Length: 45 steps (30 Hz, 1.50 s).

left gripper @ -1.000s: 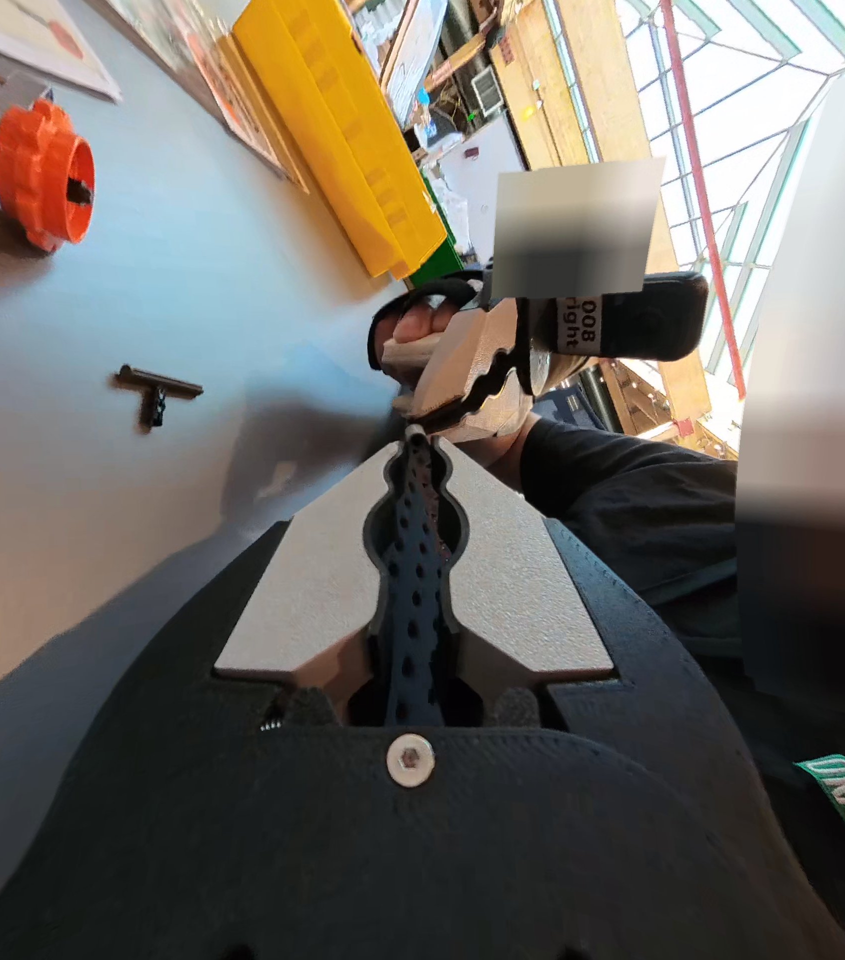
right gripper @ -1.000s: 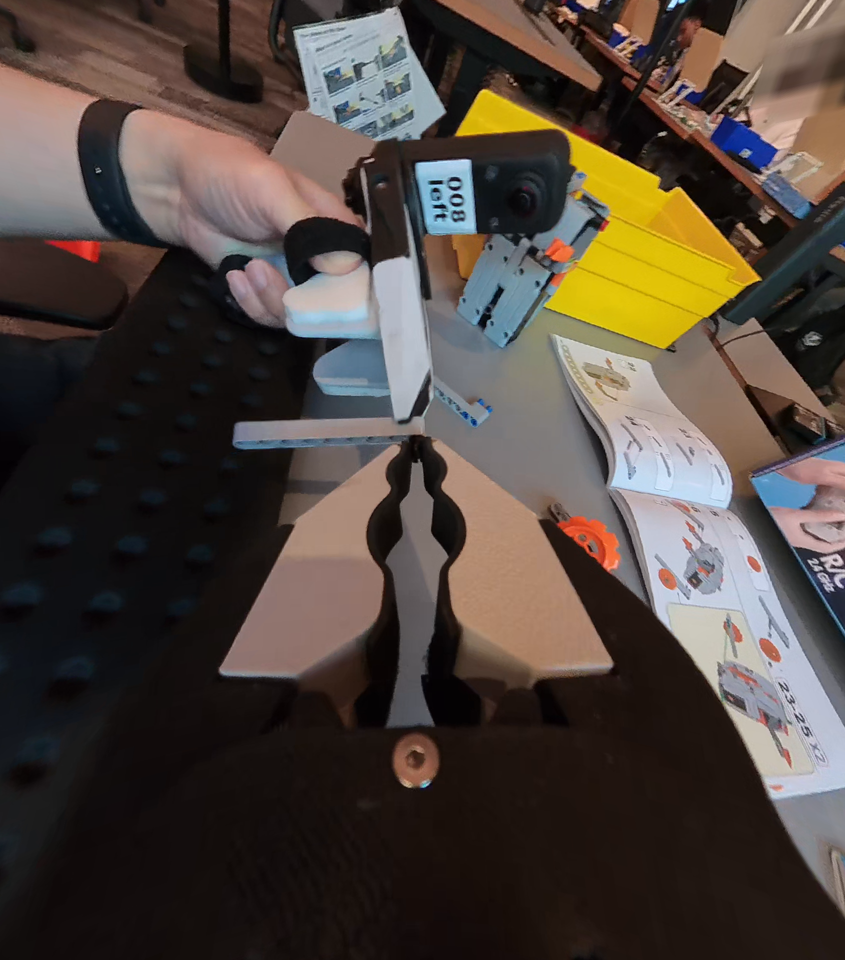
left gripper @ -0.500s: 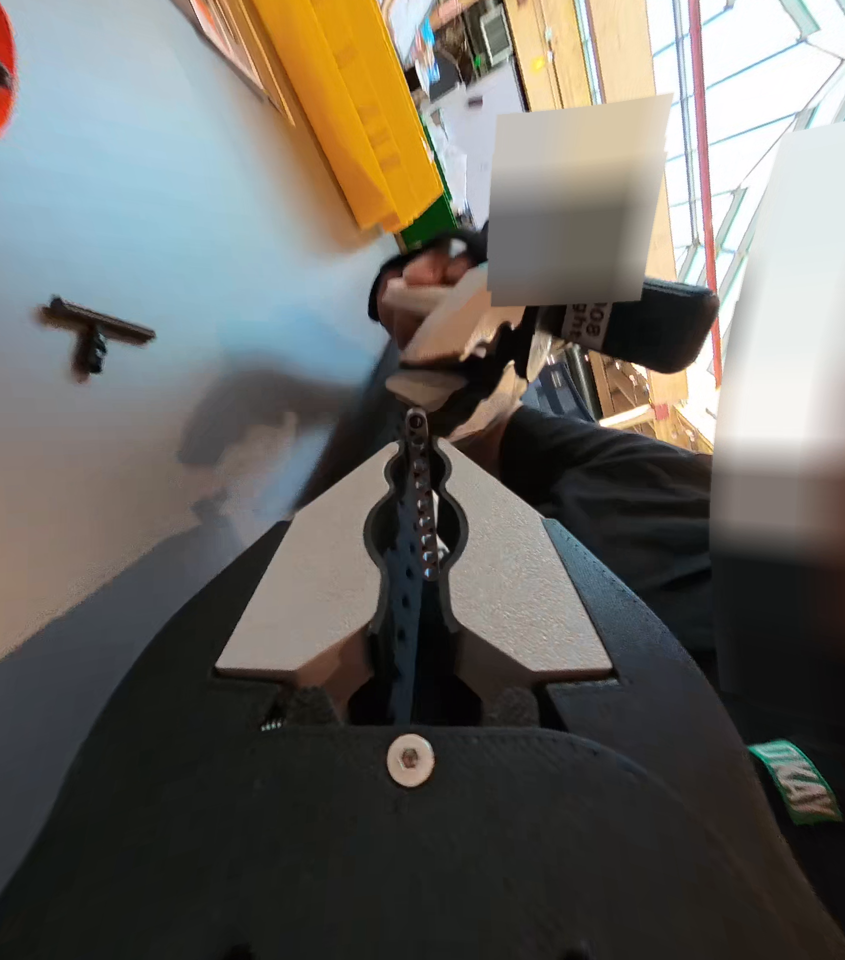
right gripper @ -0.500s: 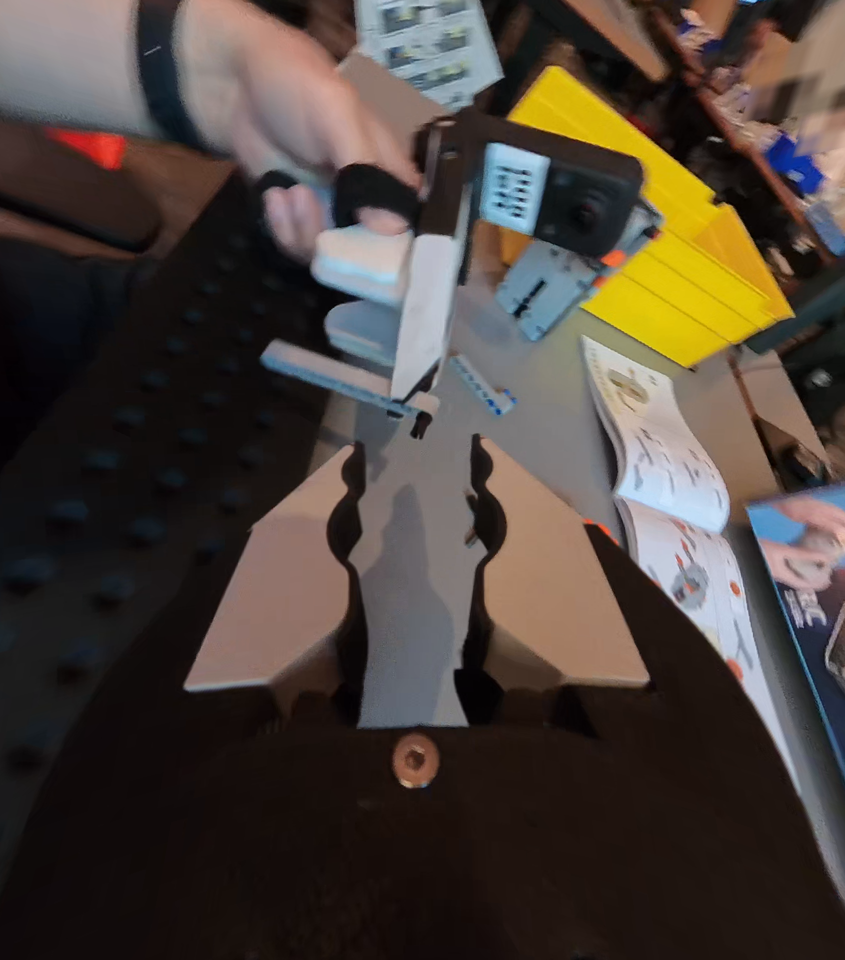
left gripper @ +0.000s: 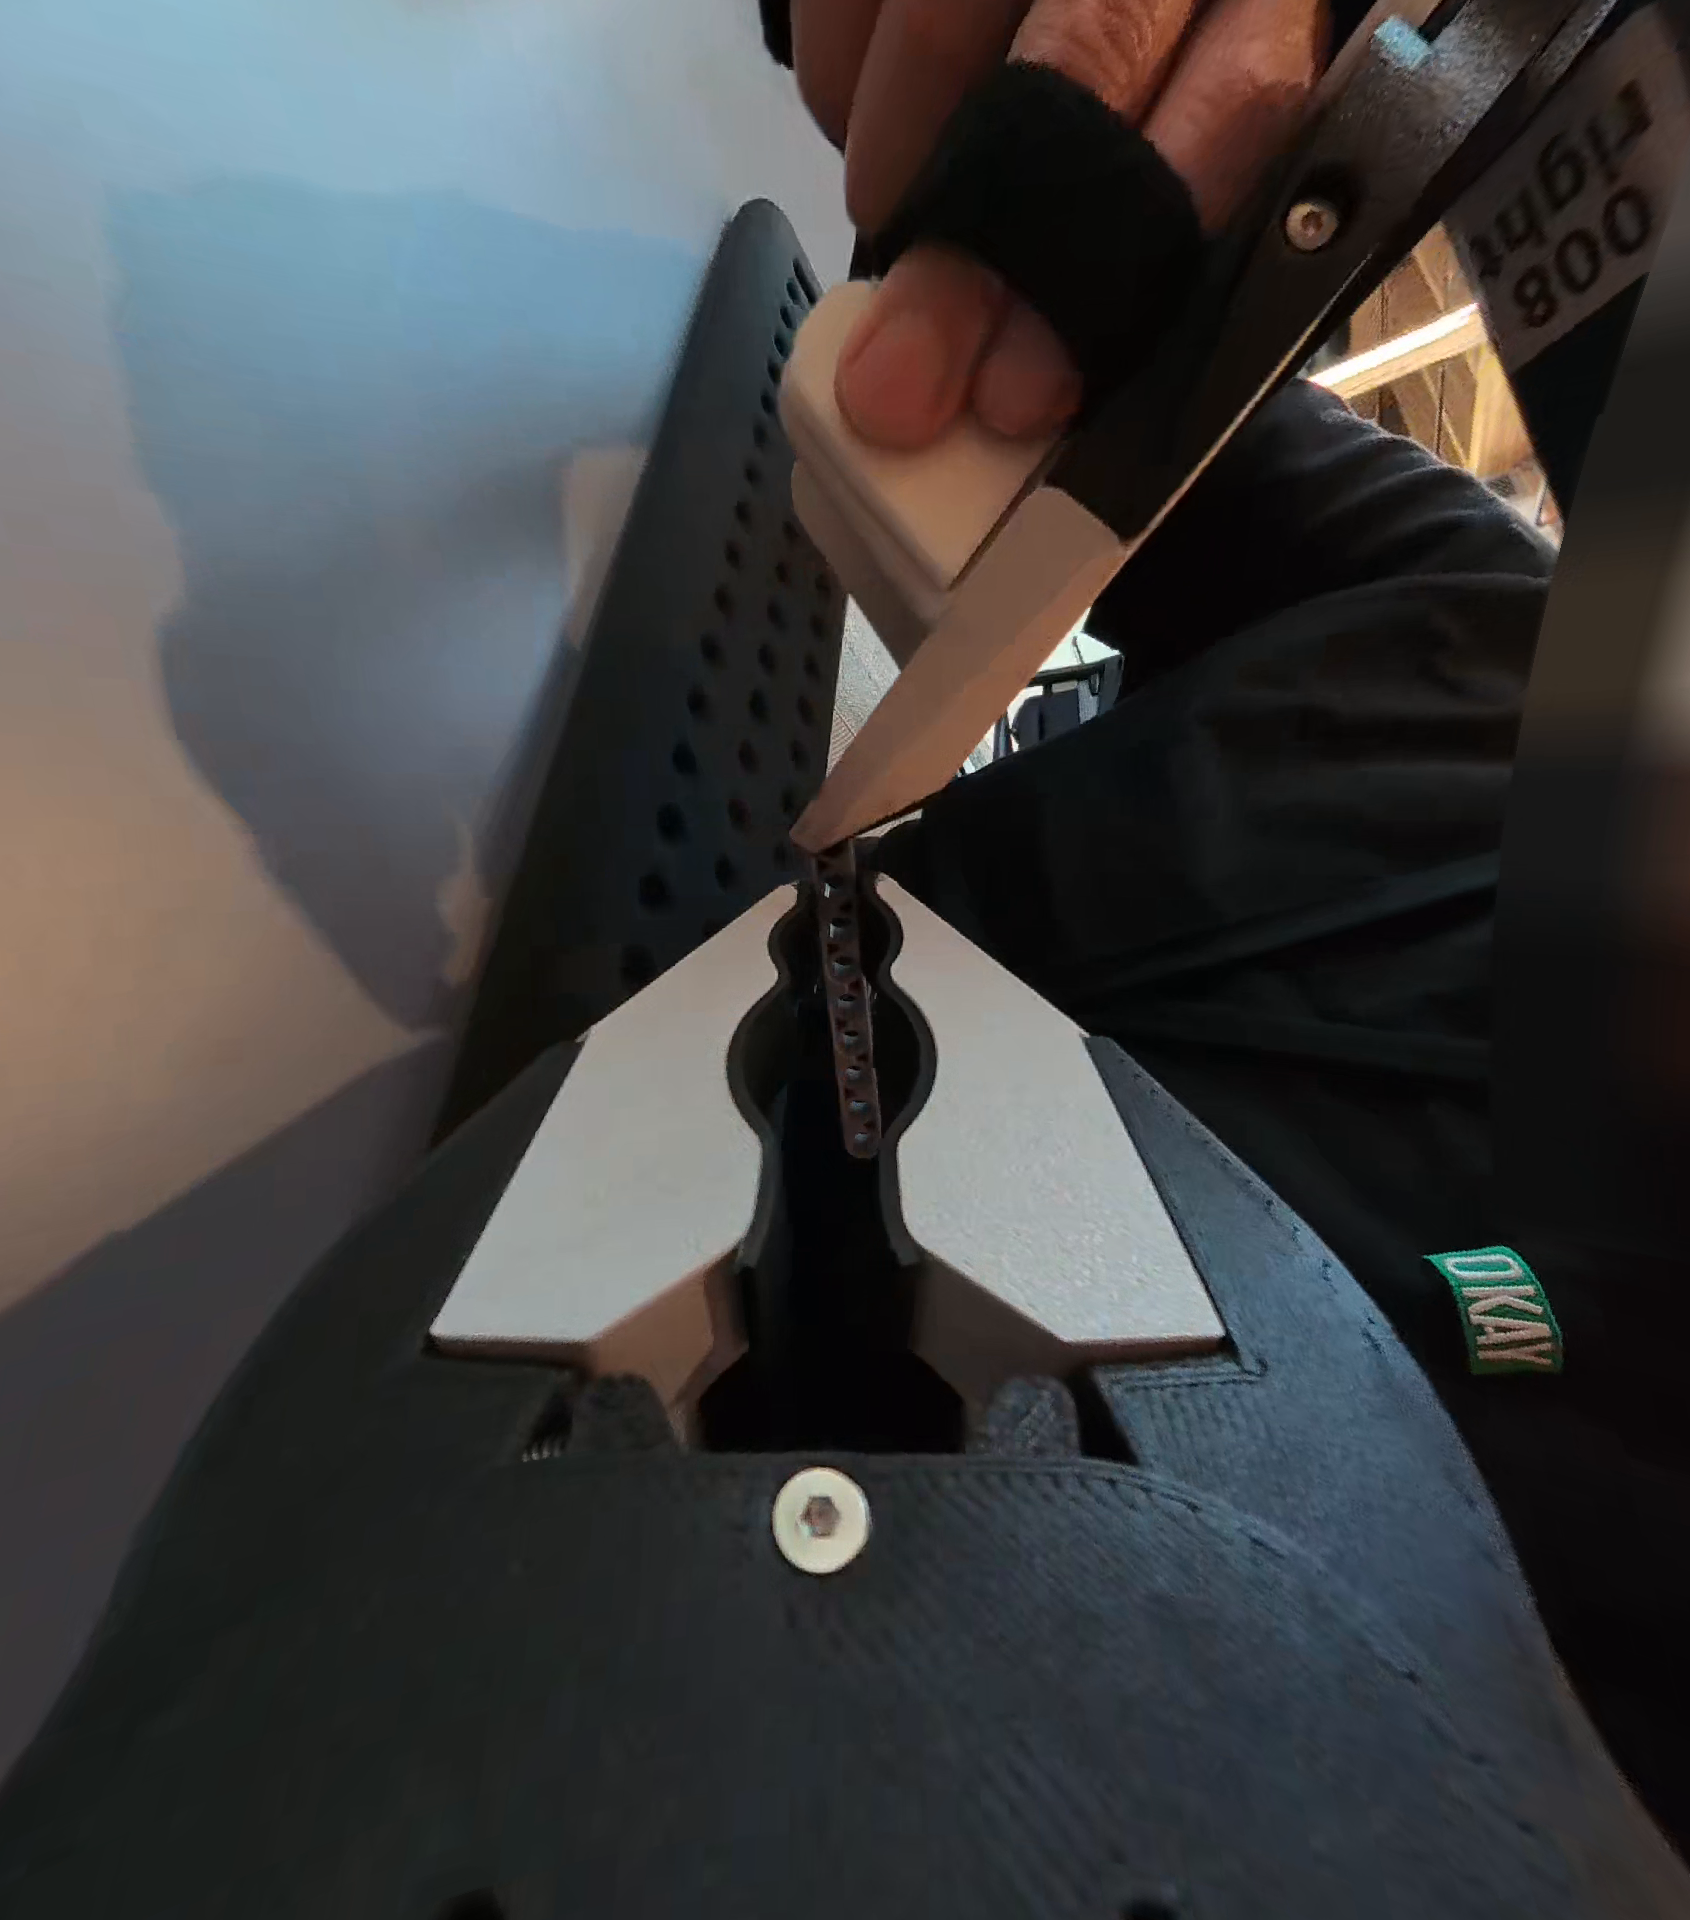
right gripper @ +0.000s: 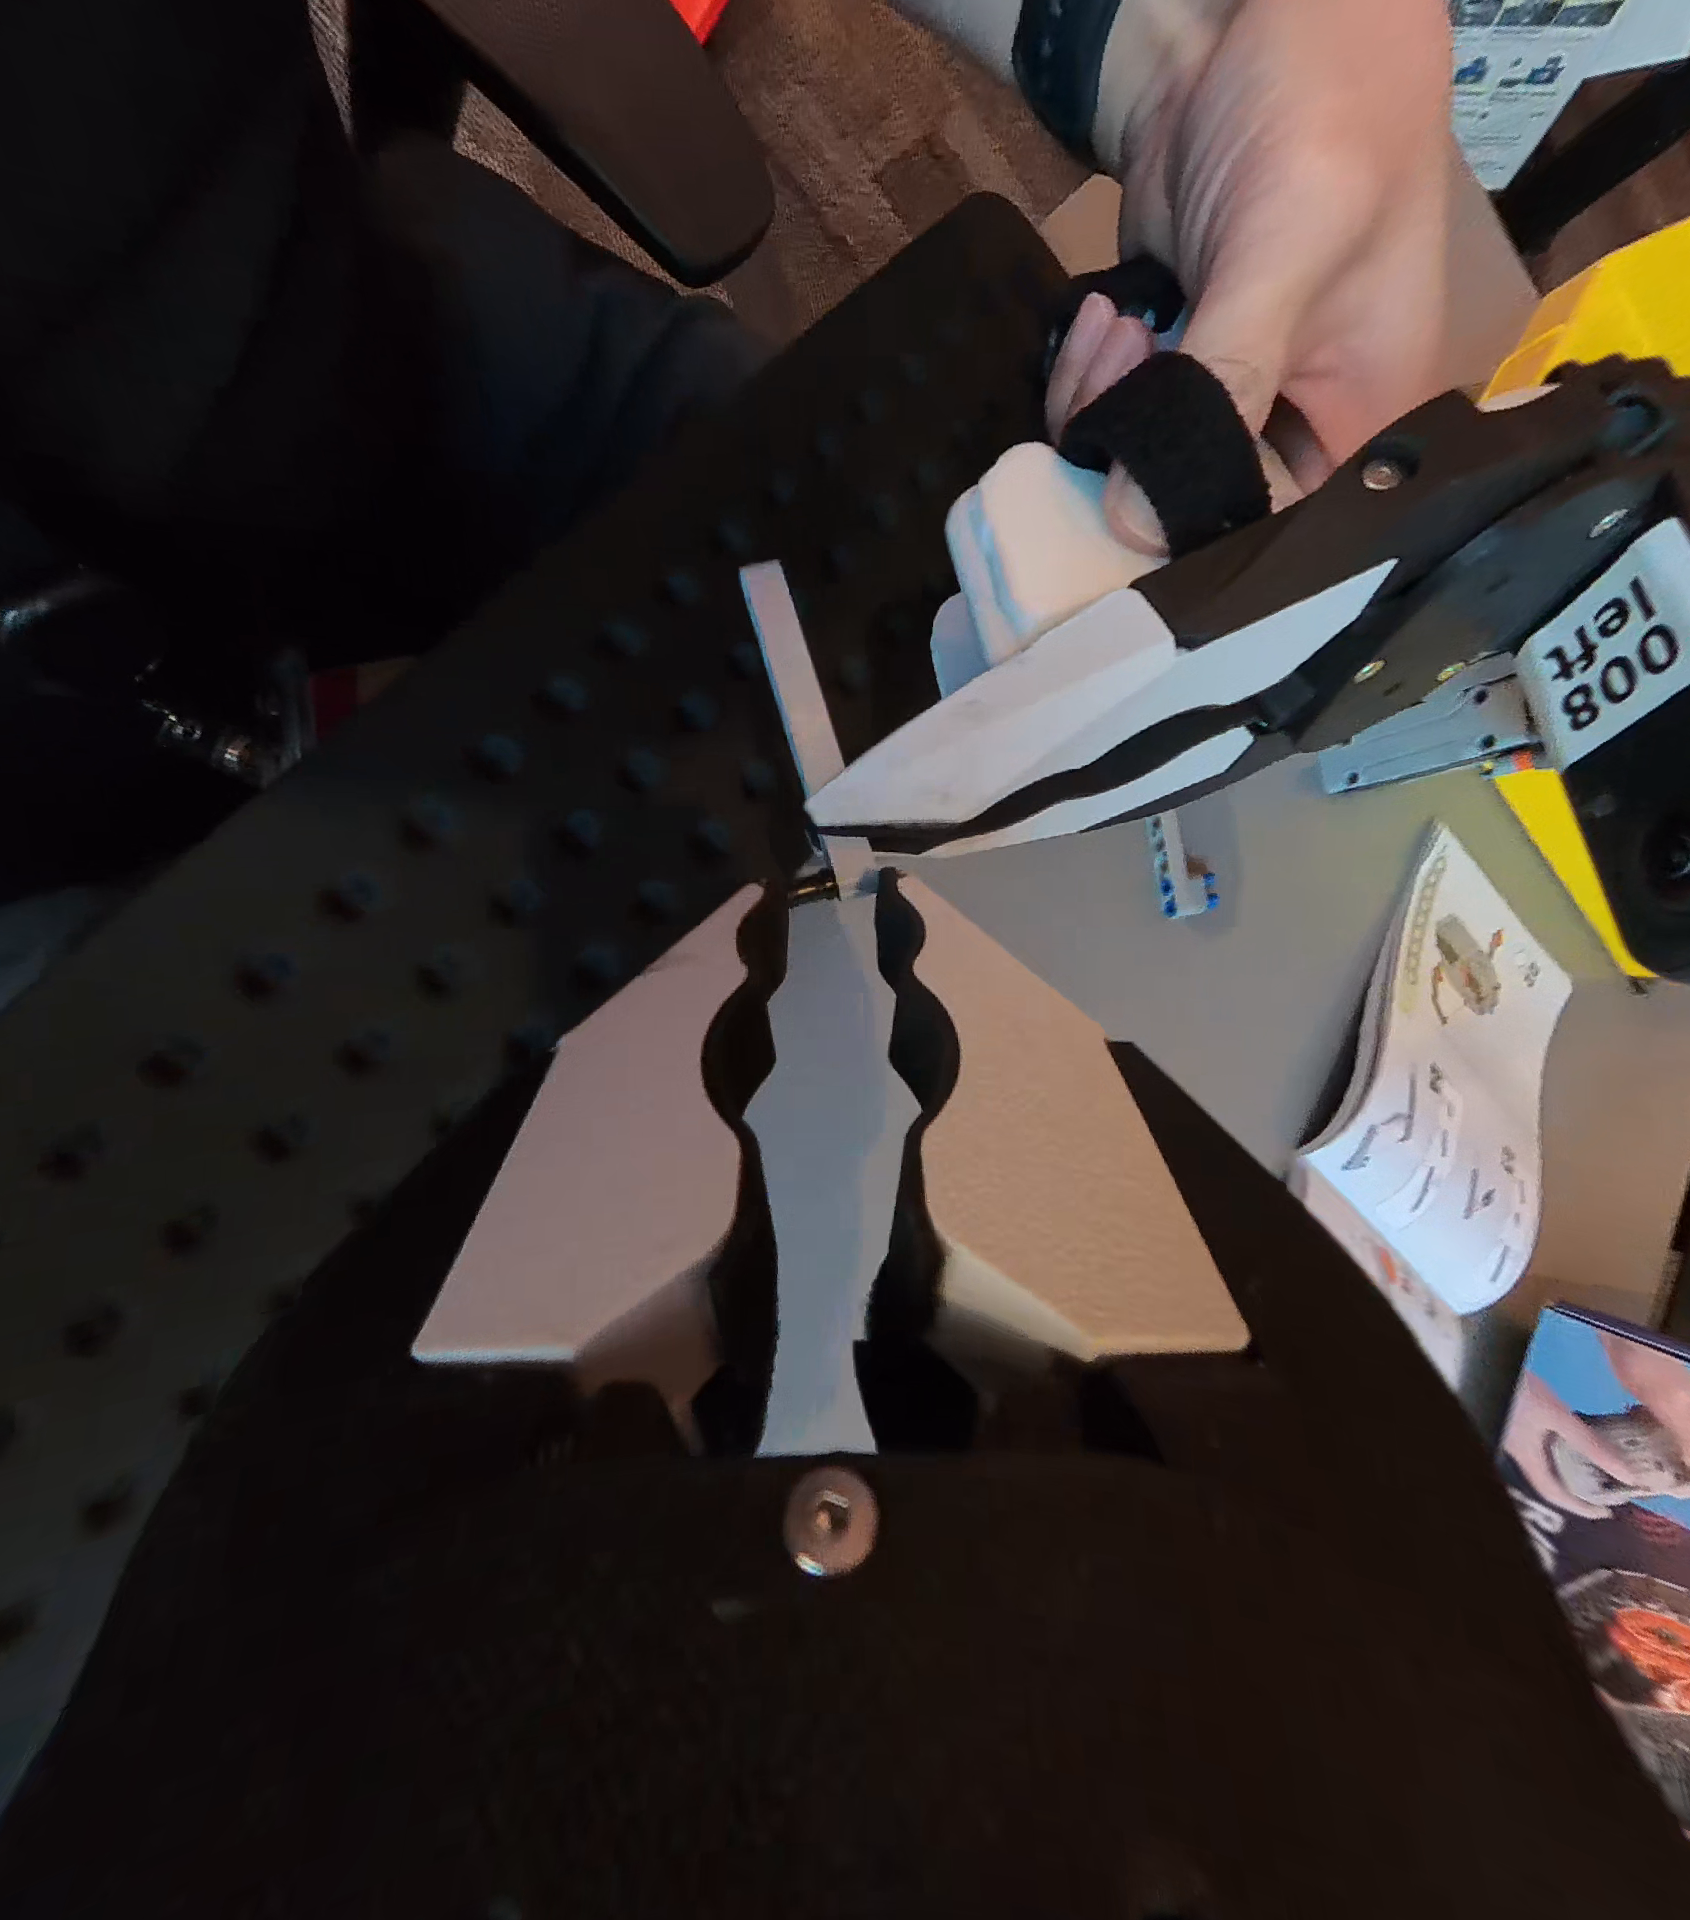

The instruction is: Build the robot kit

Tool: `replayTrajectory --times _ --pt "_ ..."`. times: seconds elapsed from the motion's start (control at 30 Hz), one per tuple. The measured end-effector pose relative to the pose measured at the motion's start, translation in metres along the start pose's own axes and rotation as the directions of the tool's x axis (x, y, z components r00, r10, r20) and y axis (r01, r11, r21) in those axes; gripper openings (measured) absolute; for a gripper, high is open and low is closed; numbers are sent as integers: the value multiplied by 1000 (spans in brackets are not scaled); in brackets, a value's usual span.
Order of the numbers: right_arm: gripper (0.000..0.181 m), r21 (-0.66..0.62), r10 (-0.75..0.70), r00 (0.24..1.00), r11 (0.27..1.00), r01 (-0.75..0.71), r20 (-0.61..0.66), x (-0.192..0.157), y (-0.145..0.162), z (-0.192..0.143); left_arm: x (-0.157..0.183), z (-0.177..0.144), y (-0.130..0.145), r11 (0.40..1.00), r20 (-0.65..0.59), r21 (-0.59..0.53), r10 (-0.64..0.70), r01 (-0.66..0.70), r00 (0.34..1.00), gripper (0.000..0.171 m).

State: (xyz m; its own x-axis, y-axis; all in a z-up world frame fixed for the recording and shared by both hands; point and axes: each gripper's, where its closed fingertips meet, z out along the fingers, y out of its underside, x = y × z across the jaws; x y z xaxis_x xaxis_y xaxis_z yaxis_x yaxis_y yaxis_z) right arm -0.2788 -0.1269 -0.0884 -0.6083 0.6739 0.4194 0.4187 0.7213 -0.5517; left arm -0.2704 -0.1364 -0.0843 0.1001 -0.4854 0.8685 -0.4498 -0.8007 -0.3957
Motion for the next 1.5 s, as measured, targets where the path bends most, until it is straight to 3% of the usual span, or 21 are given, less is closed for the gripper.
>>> replayTrajectory --times 0.17,0.3,0.37,0.43,0.47,0.53,0.6,0.67,0.83,1.07,1.5 --pt "14 17 28 1000 999 -28 1 -3 2 3 -3 3 3 999 8 -43 14 -14 1000 6" --pt "15 67 108 993 992 -105 -42 4 2 3 -4 -1 0 1000 1 -4 -4 4 1000 6" --pt "16 144 198 975 973 -183 -103 16 2 1 -4 -10 -4 998 19 67 1 -3 1000 6" --pt "29 229 331 923 931 -285 -195 37 14 -7 -7 -22 -5 989 59 148 -6 -3 998 6" --pt "21 262 399 895 902 -344 -199 43 24 -8 -12 -30 -6 977 107 212 -16 -8 994 6" --pt "1 211 506 832 859 -466 -226 54 59 2 -20 -49 -12 929 157 369 -54 -8 986 6" --pt "7 90 532 823 846 -525 -198 52 83 21 -20 -66 -18 858 152 513 -83 -7 985 5" --pt "11 28 465 863 883 -469 -196 54 89 35 -21 -73 -17 818 159 575 -88 -19 983 5" --pt "6 17 425 896 904 -427 -128 68 89 52 -15 -70 -5 821 153 570 -82 -20 985 6" --pt "8 -22 476 879 879 -476 -18 65 98 61 -11 -73 -1 819 141 574 -73 -22 987 6" --pt "4 37 601 798 797 -603 41 59 101 64 -22 -76 -9 798 87 603 -83 13 993 5"
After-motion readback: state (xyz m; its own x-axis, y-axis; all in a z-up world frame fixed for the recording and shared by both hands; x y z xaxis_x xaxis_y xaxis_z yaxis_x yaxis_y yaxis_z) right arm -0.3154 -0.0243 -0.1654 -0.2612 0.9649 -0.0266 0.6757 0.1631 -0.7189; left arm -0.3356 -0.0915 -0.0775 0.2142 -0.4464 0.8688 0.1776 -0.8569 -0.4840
